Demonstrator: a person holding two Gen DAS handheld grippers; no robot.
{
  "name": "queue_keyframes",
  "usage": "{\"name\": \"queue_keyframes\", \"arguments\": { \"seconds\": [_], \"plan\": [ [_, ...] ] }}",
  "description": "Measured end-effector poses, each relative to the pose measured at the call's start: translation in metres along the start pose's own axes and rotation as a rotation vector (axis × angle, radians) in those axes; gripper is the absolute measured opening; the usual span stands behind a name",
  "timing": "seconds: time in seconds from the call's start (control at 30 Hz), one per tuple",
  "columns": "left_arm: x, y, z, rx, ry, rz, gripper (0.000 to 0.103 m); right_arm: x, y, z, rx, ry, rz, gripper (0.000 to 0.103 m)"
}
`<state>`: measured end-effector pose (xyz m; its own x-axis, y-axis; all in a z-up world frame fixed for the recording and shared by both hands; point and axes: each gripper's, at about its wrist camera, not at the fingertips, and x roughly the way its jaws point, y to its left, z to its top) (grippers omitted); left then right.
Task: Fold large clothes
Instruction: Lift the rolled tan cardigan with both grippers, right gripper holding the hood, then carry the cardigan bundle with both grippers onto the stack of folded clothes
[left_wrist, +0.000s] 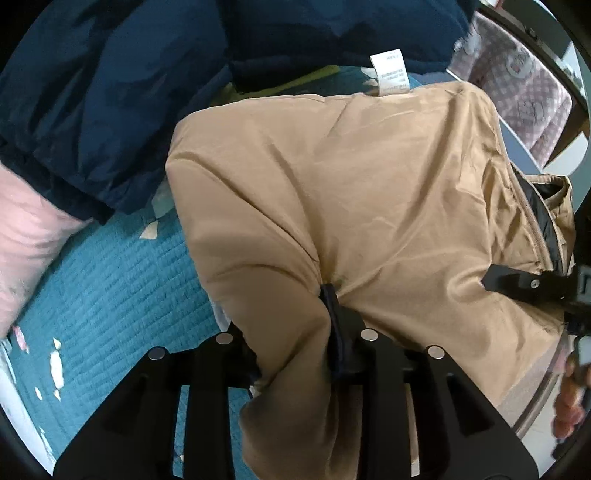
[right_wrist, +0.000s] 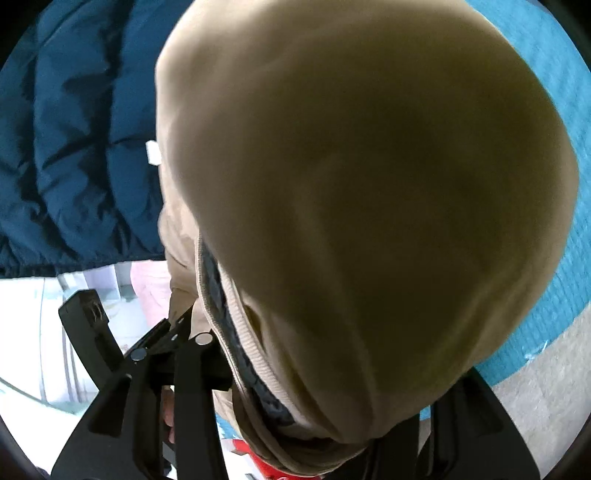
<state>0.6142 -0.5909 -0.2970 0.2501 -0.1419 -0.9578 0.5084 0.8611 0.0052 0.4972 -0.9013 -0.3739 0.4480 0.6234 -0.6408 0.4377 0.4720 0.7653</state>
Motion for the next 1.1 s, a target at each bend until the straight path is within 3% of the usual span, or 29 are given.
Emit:
{"name": "queue_keyframes", "arguments": {
  "seconds": [0.13, 0.23, 0.27, 0.33, 0.4, 0.5, 0.57, 0.63, 0.7, 0.8, 0.87, 1.0, 1.1],
  "plan": [
    [-0.001, 0.009, -0.011, -0.063, -0.002, -0.046, 0.029, -0.028, 0.013, -0.002, -0.019, -0.003, -0.058, 0.051],
    [0.003, 0.015, -0.01, -0.075, 0.002, -0.051, 0.031, -0.058, 0.043, -0.007, -0.154, -0.048, -0.237, 0.051],
    [0.003, 0.014, -0.01, -0.065, 0.0, -0.038, 0.031, -0.069, 0.062, -0.01, -0.235, -0.088, -0.333, 0.051],
    [0.003, 0.015, -0.012, -0.07, -0.008, -0.037, 0.031, -0.085, 0.097, -0.016, -0.38, -0.178, -0.445, 0.051],
    [0.005, 0.023, -0.015, -0.14, -0.007, -0.07, 0.032, -0.091, 0.128, -0.02, -0.498, -0.237, -0.456, 0.052],
    [0.005, 0.027, -0.019, -0.177, -0.014, -0.076, 0.035, -0.053, 0.166, -0.017, -0.628, -0.216, -0.478, 0.056],
    [0.006, 0.027, -0.02, -0.17, -0.018, -0.071, 0.036, -0.025, 0.153, -0.013, -0.632, -0.17, -0.473, 0.057],
    [0.007, 0.03, -0.021, -0.168, -0.018, -0.073, 0.038, 0.023, 0.121, 0.003, -0.569, -0.06, -0.56, 0.059],
    [0.008, 0.034, -0.024, -0.172, -0.014, -0.086, 0.045, 0.05, 0.092, 0.011, -0.509, -0.04, -0.575, 0.065],
    [-0.005, 0.046, -0.025, -0.185, -0.019, -0.166, 0.046, 0.056, 0.084, 0.023, -0.444, -0.042, -0.534, 0.073],
    [-0.026, 0.055, -0.023, -0.184, -0.062, -0.139, 0.054, 0.059, 0.086, 0.028, -0.452, -0.021, -0.544, 0.075],
    [-0.07, 0.064, -0.002, -0.227, -0.206, -0.149, 0.056, 0.057, 0.08, 0.026, -0.442, -0.025, -0.533, 0.076],
    [-0.076, 0.052, 0.024, -0.216, -0.248, -0.186, 0.072, 0.059, 0.081, 0.028, -0.443, -0.028, -0.538, 0.076]
  ]
}}
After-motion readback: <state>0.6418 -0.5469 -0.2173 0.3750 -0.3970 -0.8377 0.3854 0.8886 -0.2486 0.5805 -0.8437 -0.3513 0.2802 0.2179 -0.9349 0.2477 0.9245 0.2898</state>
